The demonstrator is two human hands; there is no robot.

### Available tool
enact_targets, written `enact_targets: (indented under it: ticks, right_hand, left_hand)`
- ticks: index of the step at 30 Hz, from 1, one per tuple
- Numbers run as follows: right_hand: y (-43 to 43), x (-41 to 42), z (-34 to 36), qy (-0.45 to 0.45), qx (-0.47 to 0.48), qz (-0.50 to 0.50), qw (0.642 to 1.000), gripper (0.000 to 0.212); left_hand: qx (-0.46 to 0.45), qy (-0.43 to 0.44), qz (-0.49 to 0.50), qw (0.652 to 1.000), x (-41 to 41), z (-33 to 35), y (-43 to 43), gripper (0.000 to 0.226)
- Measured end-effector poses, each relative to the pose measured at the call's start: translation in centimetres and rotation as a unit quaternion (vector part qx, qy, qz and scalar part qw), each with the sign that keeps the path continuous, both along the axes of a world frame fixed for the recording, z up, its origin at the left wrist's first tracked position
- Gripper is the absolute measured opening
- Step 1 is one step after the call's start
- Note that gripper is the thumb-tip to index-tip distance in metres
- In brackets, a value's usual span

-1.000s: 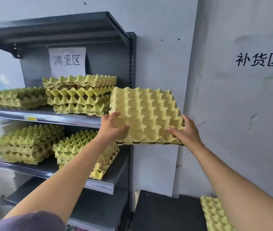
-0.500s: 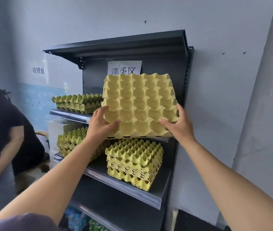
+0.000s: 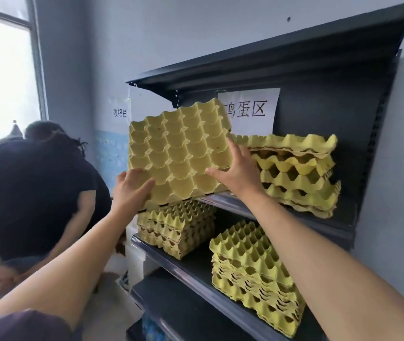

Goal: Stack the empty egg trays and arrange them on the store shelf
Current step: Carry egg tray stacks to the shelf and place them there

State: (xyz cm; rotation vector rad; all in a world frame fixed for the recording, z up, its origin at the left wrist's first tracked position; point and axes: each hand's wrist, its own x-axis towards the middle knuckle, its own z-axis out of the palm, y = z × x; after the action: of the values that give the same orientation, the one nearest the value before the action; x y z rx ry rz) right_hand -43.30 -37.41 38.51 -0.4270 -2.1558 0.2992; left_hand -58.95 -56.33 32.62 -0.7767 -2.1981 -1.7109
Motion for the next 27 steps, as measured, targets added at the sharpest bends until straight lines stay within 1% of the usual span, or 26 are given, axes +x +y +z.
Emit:
enact_targets:
  ticks: [2, 5, 7, 11, 15, 18, 20, 22, 24, 27]
  right_hand:
    - [0.4, -2.7, 0.2, -0.008, -0.002, 0.010, 1.000, 0.090]
    - [0.8, -6.2, 0.3, -0.022, -0.001, 0.019, 1.000, 0.087]
    - [1.2, -8.4, 0.3, -0.030, -0.007, 0.019, 0.999, 0.086]
    - [2.1, -13.0, 0.6, -0.037, -0.028, 0.013, 0.999, 0.085]
    - [3.2, -17.9, 1.1, -0.025, -0.035, -0.013, 0.999, 0.082]
    - [4.3, -22.2, 1.9, -0.012, -0.048, -0.053, 0.997, 0.081]
    - [5.2, -24.6, 2.6, 0.001, -0.078, -0.076, 0.994, 0.081]
    - [6.1, -27.2, 3.5, 0.018, -0.121, -0.102, 0.987, 0.081]
    - [6.9, -29.7, 4.1, 0.036, -0.157, -0.124, 0.979, 0.081]
    - [7.7, -32.9, 4.8, 0.049, -0.185, -0.160, 0.968, 0.078]
  left_hand:
    - [-0.004, 0.008, 0.014, 1.000, -2.2, 0.1, -0.1, 0.043]
    - [-0.014, -0.007, 0.022, 1.000, -5.3, 0.1, 0.0, 0.054]
    - [-0.014, -0.015, 0.024, 1.000, -7.3, 0.3, 0.4, 0.056]
    - [0.002, -0.011, 0.008, 1.000, -12.4, 0.6, 1.7, 0.039]
    - [0.012, 0.005, -0.018, 1.000, -18.4, 1.6, 3.7, 0.036]
    - [0.002, 0.035, -0.040, 0.999, -24.0, 3.9, 5.6, 0.036]
    - [0.003, 0.059, -0.059, 0.997, -27.6, 5.5, 6.9, 0.043]
    - [0.017, 0.073, -0.081, 0.994, -30.9, 7.0, 8.1, 0.054]
    - [0.016, 0.096, -0.074, 0.992, -33.4, 8.0, 9.4, 0.062]
    - [-0.050, 0.160, -0.053, 0.984, -35.5, 8.1, 11.7, 0.070]
